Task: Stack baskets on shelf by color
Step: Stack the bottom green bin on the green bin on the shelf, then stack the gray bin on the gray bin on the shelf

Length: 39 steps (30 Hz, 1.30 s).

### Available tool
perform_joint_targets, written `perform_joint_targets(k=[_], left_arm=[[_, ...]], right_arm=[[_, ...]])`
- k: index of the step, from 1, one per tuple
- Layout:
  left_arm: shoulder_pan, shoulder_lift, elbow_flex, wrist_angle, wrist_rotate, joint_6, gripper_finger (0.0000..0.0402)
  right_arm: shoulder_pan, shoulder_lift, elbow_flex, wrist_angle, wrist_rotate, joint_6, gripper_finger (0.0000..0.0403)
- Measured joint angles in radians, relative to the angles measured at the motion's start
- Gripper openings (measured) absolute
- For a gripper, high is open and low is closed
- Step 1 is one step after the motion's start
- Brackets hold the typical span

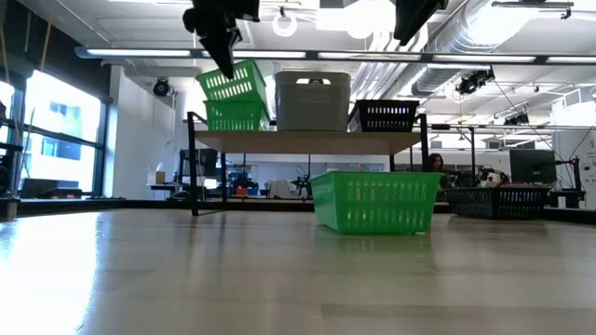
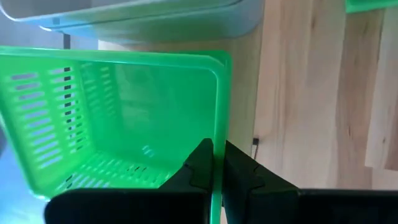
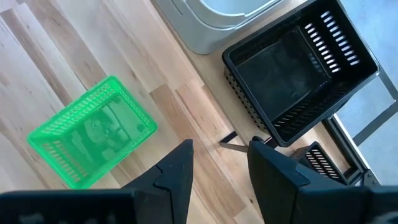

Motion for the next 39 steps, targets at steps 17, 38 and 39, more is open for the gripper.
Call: perform_joint_targets(k=[17,38,39], left_arm=[[0.0,0.067,0.0,-0.003,-0.036,-0.002,0.0008],[-0.005,0.062,0.023,-0.042,-0.038,-0.035,0.0109],[-0.005,0.062,0.036,-0.054,-0.038,-0.035,0.0107]], right_arm=[[0.0,0.0,0.0,0.0,0.002,-0.001,0.0138],[0.047,-0.001,-0.013,0.0,-0.205,-0.024,0.0138],[0.06,-0.001,-0.023,-0.002,-0.217,-0.018,0.0138]])
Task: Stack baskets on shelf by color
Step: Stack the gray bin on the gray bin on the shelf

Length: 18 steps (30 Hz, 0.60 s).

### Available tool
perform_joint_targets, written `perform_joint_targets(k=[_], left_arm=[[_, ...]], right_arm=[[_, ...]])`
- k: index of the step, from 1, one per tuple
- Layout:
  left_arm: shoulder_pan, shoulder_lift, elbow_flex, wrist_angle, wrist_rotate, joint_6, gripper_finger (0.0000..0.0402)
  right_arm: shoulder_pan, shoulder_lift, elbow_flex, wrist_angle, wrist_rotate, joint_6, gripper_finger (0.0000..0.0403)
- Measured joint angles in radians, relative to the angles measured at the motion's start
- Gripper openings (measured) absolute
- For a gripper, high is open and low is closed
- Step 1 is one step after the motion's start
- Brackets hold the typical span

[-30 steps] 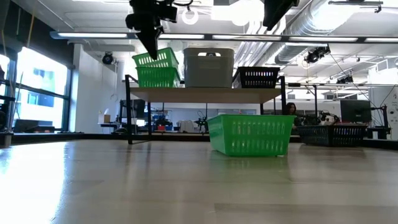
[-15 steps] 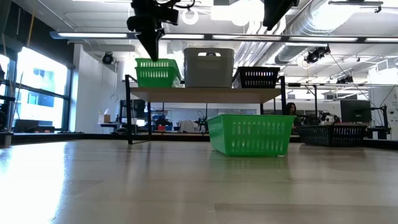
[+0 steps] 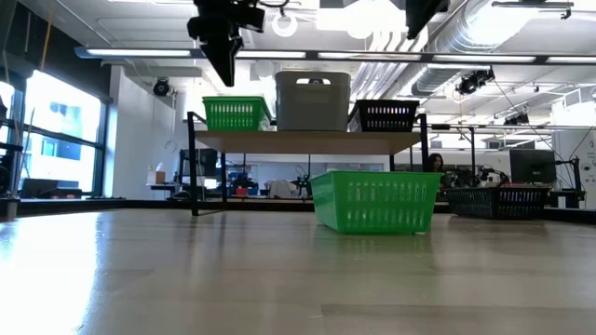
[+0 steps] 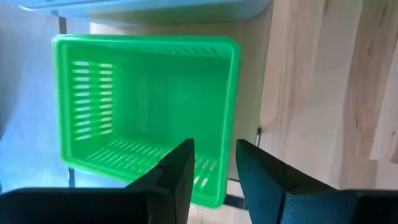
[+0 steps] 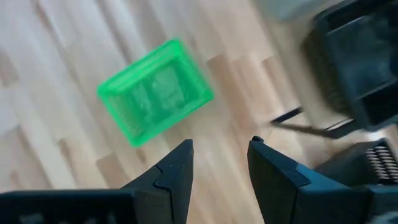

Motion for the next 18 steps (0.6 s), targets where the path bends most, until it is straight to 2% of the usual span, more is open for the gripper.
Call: perform_joint_targets(k=[6,14,18], left_arm=[[-0.02,-0.012,0.063,-0.023,0.01,-0.043,0.0102],[-0.059,-0.083,0.066,-0.026,0.145,-0.087,0.0102],[-0.069,-0.11,0.066,-0.026,0.185,-0.119,0.0102]], right_arm=[[0.103,0.0,-0.114,-0.007,-0.019,0.09,0.0138],[0.251,0.0,-0.233,0.002,-0.082,0.283,0.0138],[0.332,0.0,-0.273,0.018,-0.165,0.371,0.0138]])
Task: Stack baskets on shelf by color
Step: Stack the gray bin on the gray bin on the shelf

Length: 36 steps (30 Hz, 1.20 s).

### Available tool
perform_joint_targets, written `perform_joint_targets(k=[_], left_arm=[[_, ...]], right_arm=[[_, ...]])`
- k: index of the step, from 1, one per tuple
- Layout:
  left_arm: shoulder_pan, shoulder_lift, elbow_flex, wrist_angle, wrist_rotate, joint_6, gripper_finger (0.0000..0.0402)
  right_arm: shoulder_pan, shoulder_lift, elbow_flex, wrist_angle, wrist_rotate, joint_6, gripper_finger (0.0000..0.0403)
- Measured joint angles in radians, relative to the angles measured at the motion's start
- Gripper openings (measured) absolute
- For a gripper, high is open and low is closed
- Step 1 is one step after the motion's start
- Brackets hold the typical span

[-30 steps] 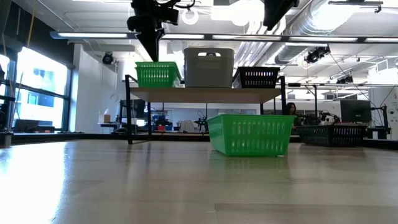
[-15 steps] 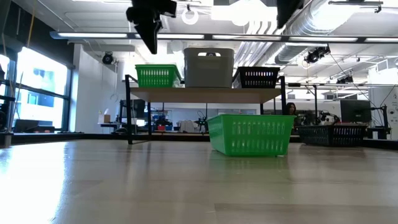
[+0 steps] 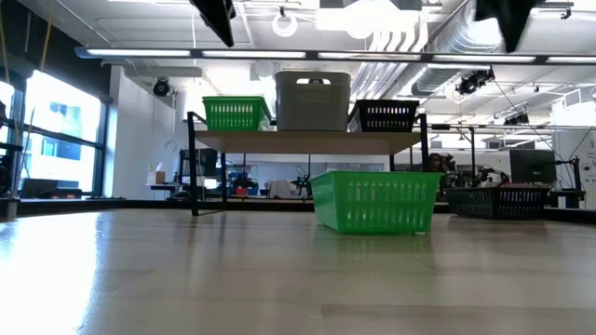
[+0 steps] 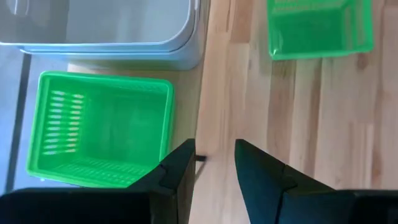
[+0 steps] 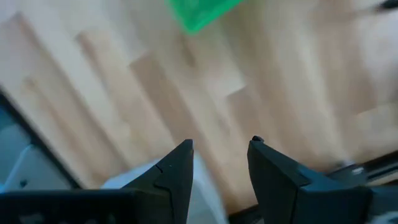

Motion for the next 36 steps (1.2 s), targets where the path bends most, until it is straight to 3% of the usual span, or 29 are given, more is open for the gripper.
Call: perform_joint_targets(k=[10,20,26,36], left_arm=[[-0.042,-0.021,0.0,-0.013,0.005,-0.069,0.0102],[-0.097,-0.021,0.0,-0.02,0.004,-0.176,0.0102],[-0.145,-0.021,0.0,-0.021,0.004,-0.266,0.0102],[-0.221,-0.021,0.0,-0.021,0.002,-0.303,0.0102]], right_arm=[[0.231,0.0,-0.046,0.104,-0.15,0.145,0.0138],[0.477,0.001,-0.046,0.253,-0.145,0.311,0.0138],[0.606,0.011,-0.046,0.271,-0.05,0.413,0.0138],[0.731,0.117,-0.046,0.33,-0.051,0.424,0.0138]])
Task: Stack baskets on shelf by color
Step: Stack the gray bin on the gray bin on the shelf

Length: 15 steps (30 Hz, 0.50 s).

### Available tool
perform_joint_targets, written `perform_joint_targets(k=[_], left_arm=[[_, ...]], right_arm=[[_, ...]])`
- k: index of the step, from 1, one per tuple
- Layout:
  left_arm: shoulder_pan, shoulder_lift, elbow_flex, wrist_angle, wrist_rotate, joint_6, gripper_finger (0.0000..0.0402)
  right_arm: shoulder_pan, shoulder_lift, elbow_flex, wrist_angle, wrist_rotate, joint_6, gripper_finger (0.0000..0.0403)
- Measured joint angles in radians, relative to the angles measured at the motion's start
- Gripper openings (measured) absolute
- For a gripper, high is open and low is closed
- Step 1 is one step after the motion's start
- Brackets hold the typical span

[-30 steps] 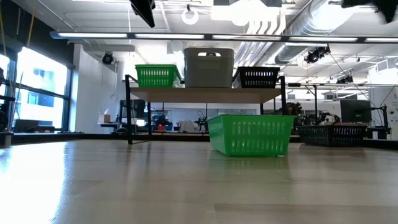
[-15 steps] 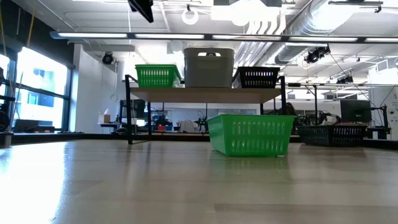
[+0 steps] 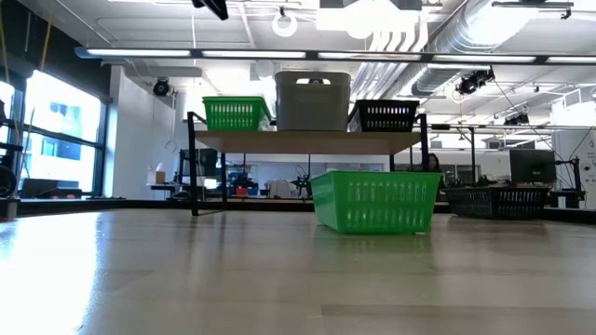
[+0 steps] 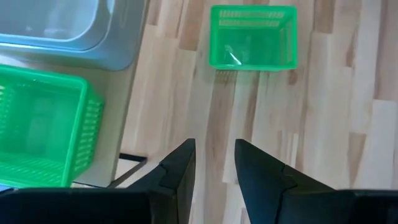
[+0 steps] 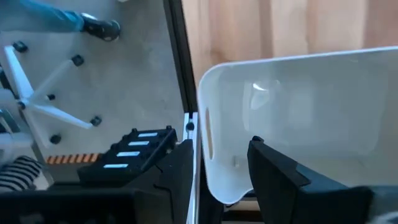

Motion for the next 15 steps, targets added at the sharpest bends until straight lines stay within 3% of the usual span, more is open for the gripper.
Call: perform_joint_targets(k=[15], left_arm=[[-0.044,0.0,0.0,0.0,-0.001,-0.027,0.0102]], right_arm=[[0.067,0.175,0.0,0.077,-0.043,0.006,0.0138]])
